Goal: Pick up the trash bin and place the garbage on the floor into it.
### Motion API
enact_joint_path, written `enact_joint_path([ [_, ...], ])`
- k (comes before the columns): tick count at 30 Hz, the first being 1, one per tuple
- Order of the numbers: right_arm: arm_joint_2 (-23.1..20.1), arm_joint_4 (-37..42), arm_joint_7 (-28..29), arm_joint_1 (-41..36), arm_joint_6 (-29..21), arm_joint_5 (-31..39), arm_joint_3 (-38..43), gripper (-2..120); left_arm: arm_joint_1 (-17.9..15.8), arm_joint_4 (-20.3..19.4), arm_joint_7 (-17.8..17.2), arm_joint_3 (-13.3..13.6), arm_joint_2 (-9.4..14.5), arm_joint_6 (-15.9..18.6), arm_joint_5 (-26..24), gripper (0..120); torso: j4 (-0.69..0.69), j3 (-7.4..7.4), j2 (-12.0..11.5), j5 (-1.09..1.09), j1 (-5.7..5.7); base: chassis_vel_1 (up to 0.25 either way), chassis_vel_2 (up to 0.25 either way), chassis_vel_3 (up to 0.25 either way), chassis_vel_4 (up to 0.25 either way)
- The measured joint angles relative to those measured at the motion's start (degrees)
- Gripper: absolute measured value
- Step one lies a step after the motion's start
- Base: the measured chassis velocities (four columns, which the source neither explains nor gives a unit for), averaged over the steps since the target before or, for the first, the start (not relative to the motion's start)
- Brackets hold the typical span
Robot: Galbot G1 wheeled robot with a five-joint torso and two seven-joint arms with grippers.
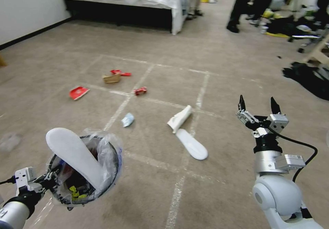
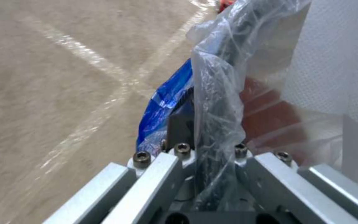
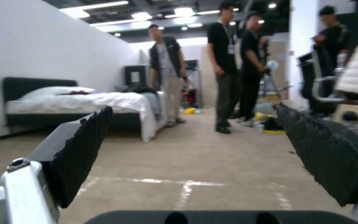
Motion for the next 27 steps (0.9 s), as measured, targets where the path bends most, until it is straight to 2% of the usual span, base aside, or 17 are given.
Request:
enact_joint_path([
  [4,0.27,-0.56,-0.2,-0.13,0.71,-0.93,-0.19,100,-0.04,0.31,-0.04,-0.09,0.01,-0.02,0.0,1,-0.02,0.0,0.0,0.01,0.0,-0.109,-0.098,-0.071,-0.082],
  [9,0.55,-1.25,-0.93,-0.4,1.32,-1.73,-0.61,100,-0.23,0.76,-0.24,-0.29,0.0,-0.07,-0.05,1,0.06,0.0,0.0,0.0,0.0,-0.014,-0.004,-0.006,-0.008],
  [15,0.77,-2.03,-1.72,-0.51,1.67,-2.33,-0.87,100,-0.48,0.95,-0.42,-0.39,-0.06,-0.07,-0.2,1,0.0,0.0,0.0,0.0,0.0,0.0,0.0,0.0,0.0],
  [27,1.29,-3.88,-2.18,-0.07,2.19,-3.01,-2.14,100,-0.32,1.49,-0.66,-1.19,0.02,-0.07,-0.39,1,0.01,-0.01,0.0,0.01,0.0,-0.017,0.013,0.011,-0.019],
])
